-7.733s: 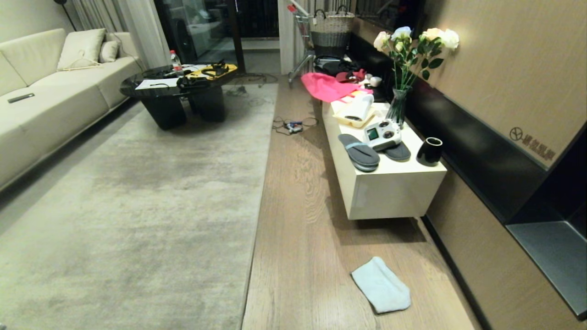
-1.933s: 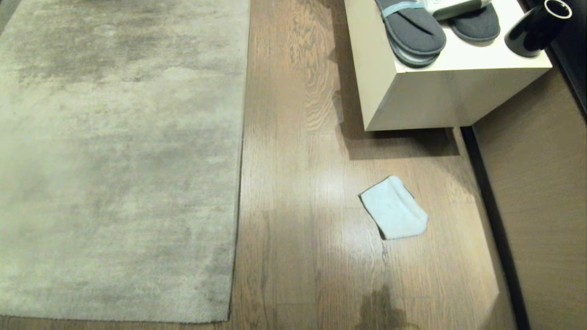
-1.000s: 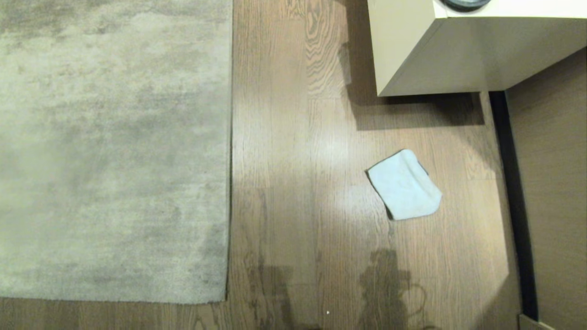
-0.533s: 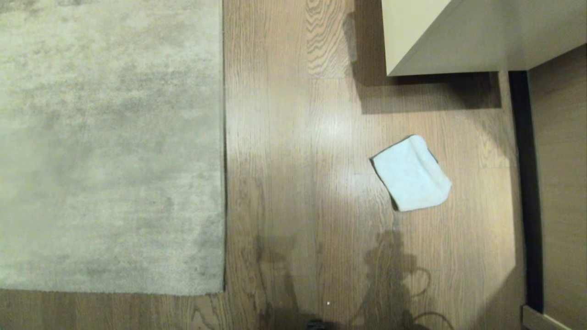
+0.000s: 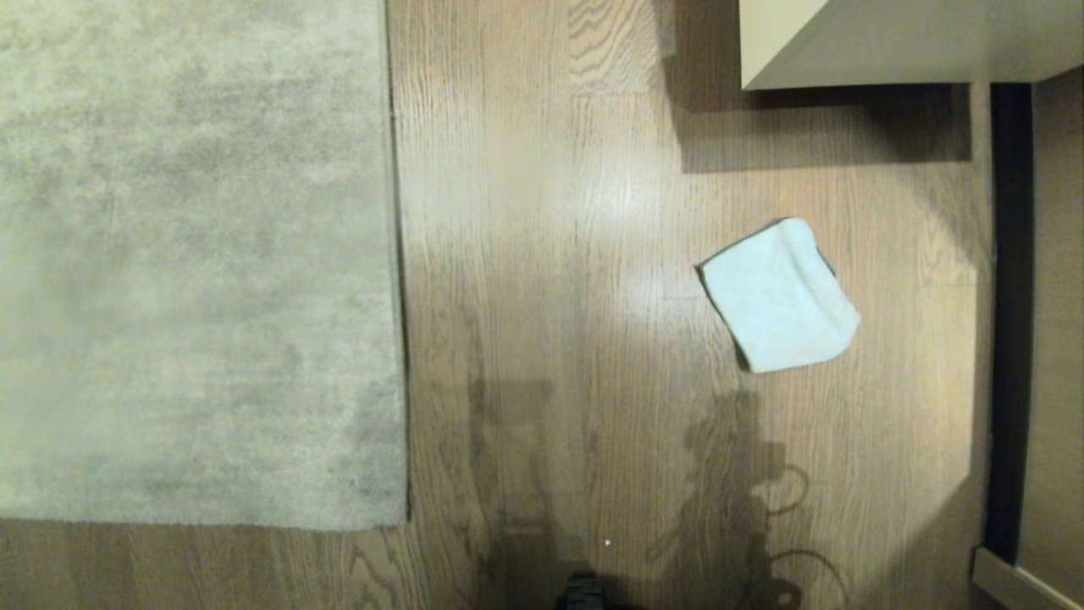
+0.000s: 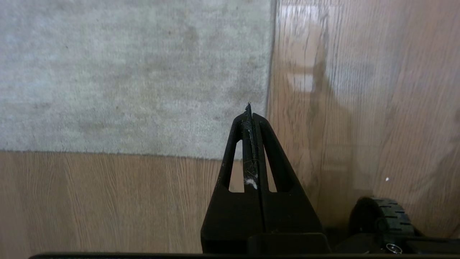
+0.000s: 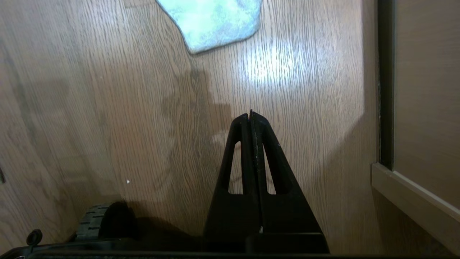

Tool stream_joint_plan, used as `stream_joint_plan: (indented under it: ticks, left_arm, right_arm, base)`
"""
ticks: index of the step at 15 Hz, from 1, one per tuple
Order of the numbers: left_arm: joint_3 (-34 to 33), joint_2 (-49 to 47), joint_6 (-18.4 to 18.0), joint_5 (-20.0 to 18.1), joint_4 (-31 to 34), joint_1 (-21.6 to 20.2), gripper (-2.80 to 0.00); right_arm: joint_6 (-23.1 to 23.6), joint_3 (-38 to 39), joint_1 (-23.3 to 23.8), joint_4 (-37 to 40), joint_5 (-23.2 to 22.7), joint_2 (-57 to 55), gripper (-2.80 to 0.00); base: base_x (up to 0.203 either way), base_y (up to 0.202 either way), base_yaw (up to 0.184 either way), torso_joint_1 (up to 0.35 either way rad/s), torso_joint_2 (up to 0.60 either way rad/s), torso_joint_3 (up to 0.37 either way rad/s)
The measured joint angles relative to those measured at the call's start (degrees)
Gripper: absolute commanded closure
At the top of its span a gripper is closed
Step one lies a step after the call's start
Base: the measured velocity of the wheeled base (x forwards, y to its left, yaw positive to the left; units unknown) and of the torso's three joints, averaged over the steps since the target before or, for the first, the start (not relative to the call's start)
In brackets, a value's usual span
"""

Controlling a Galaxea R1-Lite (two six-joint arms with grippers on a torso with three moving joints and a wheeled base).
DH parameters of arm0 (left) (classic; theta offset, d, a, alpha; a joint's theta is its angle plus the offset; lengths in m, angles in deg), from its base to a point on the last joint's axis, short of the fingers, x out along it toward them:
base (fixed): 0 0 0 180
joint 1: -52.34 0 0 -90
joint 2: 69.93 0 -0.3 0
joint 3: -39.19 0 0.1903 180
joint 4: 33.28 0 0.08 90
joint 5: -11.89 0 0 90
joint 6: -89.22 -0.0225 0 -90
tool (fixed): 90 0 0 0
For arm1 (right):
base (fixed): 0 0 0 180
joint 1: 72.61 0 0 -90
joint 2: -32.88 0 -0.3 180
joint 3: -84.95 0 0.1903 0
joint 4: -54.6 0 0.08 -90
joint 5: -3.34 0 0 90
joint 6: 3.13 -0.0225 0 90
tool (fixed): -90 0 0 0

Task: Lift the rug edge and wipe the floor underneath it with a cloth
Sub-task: Pick up the rag

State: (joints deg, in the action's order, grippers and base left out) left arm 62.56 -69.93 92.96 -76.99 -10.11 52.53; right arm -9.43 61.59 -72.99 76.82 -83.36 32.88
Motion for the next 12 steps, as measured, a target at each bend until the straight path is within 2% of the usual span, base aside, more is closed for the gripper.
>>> stream_joint_plan:
  ticks: [12]
  left_arm:
    - [0.00,0.00,0.27,0.00,0.01,0.00,0.00]
  right_arm:
    - [0.00,0.00,0.00,0.01,0.00,-0.02,0.00]
  base:
    - [0.000,0.000,0.000,0.002,0.00,-0.191]
